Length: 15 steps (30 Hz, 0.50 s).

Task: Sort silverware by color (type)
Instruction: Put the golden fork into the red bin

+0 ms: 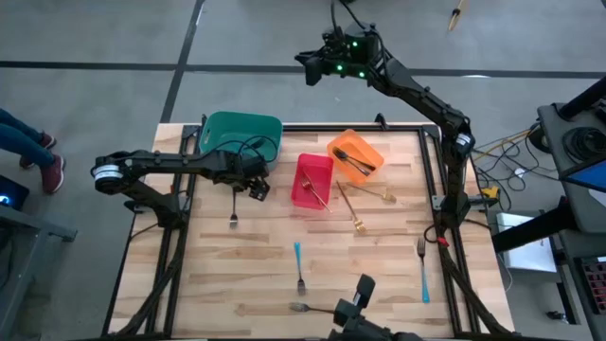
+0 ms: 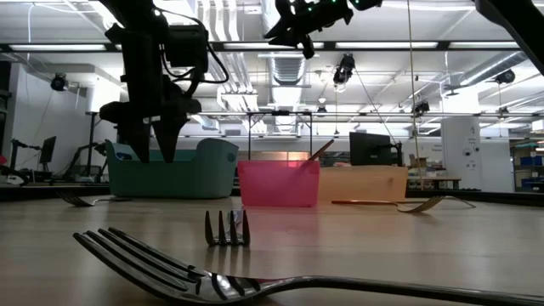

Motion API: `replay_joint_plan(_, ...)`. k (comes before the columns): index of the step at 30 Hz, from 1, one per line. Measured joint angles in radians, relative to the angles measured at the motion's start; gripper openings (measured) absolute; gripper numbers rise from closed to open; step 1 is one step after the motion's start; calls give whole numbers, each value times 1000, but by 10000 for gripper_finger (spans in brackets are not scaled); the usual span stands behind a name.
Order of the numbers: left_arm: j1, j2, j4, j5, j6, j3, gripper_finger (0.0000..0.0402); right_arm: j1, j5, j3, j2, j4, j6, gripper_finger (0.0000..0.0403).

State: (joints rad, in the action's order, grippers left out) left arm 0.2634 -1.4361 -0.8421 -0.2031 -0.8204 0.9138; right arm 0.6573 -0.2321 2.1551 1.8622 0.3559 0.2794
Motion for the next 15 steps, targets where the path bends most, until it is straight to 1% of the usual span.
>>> replay_joint_plan(6,-1,0,-3,1,0,0,263,-33,-1,0,0,18,2,73)
replay_joint_plan(12,-10,0,-4,2,0,0,263,-64,-3,0,0,67,3,75)
replay_joint_plan(15,-21,0,-4,2,0,0,263,-79,-5,0,0,95,47,72)
